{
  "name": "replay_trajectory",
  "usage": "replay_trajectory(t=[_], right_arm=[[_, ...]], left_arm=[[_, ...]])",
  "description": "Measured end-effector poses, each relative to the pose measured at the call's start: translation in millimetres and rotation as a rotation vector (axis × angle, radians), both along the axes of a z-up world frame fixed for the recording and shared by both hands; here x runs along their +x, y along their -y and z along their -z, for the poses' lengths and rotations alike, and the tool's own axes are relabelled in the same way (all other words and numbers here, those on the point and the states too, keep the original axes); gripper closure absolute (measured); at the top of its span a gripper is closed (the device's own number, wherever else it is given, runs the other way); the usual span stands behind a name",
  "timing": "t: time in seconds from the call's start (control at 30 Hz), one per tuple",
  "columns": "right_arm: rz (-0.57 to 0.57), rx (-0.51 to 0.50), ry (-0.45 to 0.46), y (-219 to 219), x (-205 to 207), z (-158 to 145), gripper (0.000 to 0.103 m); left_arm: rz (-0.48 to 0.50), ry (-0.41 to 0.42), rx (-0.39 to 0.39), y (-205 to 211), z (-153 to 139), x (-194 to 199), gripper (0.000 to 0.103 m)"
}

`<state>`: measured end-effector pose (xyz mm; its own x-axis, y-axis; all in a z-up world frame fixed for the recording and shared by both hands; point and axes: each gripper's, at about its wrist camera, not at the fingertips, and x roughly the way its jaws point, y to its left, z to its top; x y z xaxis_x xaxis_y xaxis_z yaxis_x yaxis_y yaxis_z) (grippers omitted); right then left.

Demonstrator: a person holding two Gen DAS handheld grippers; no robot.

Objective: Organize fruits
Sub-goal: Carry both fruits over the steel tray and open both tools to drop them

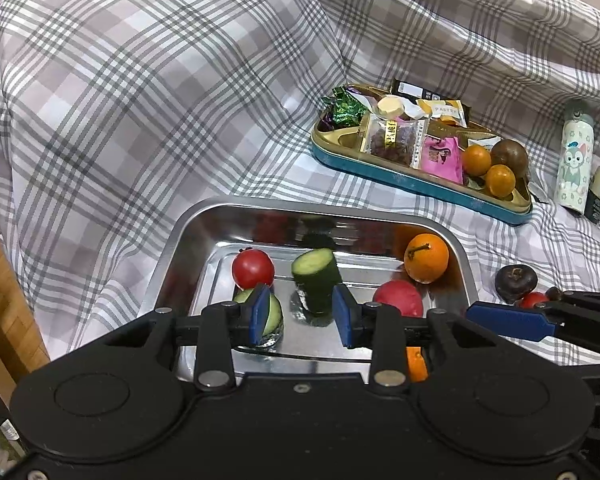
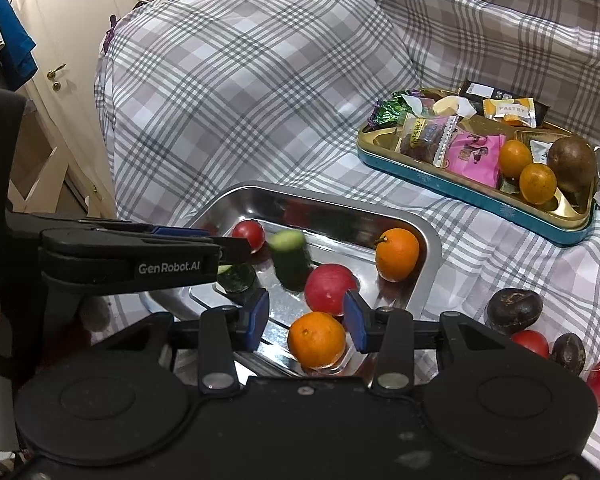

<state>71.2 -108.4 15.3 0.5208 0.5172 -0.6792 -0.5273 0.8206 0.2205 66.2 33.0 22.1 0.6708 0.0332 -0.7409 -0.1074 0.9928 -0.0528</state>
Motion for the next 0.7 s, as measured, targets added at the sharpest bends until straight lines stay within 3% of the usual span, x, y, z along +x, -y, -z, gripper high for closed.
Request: replay_trajectory(t=[0.43, 0.7], right_arm=[[0.027, -0.006, 0.010, 4.4, -1.2, -3.5, 0.059], [0.128, -0.025, 0.012, 29.6, 5.9, -8.5, 0.059]], left_arm=[[0.027, 0.001, 0.021, 10.3, -3.1, -2.0, 0.059], [0.083, 0.010, 0.033, 31.4, -6.6, -1.0, 0.059]])
